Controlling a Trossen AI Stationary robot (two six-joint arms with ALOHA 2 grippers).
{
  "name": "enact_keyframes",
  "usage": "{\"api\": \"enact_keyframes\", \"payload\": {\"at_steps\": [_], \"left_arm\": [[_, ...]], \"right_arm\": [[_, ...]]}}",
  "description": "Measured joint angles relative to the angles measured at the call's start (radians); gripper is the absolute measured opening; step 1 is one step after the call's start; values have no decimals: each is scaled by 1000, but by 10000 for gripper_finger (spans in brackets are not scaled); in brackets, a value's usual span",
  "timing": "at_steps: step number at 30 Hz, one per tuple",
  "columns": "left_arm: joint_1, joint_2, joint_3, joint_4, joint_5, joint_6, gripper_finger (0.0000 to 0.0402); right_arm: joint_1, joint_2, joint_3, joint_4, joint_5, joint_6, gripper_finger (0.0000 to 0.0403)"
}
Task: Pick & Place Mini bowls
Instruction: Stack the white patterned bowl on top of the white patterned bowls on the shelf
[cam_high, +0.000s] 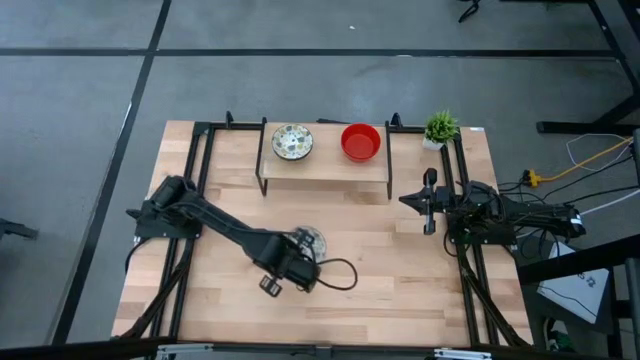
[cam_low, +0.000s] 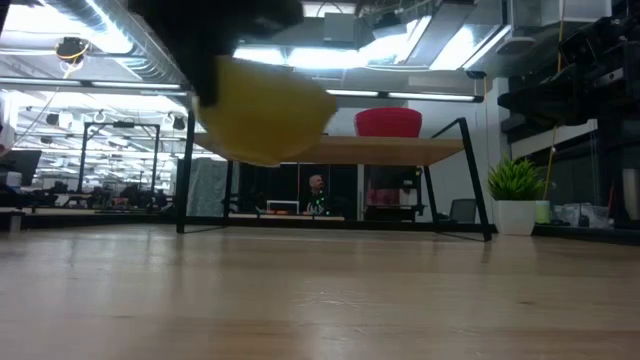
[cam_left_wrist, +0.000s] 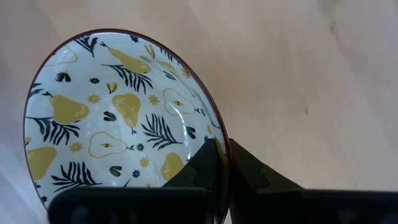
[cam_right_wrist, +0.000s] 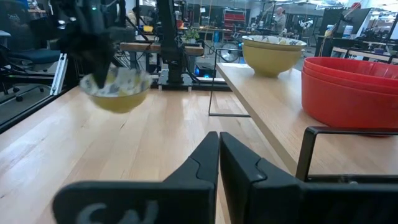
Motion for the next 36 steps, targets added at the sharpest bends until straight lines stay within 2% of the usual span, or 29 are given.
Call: {"api": "enact_keyframes", "payload": {"at_steps": [6,10,16,24,28,32,36], "left_arm": [[25,11,0,128,-5,34,9],[34,31,-2,148,-3,59,10],[52,86,-6,196,124,106,12],[64,122,-5,234,128,191,14],[88,140,-5,294,104,241,13],[107,152,-4,325,25,236,13],[117,172,-4,338,13,208,14]], "right_arm": [[0,0,0,0,0,0,17],[0,0,0,0,0,0,17],[0,0,0,0,0,0,17],[0,0,0,0,0,0,17],[0,0,0,0,0,0,17],[0,0,0,0,0,0,17],[0,0,0,0,0,0,17]]}}
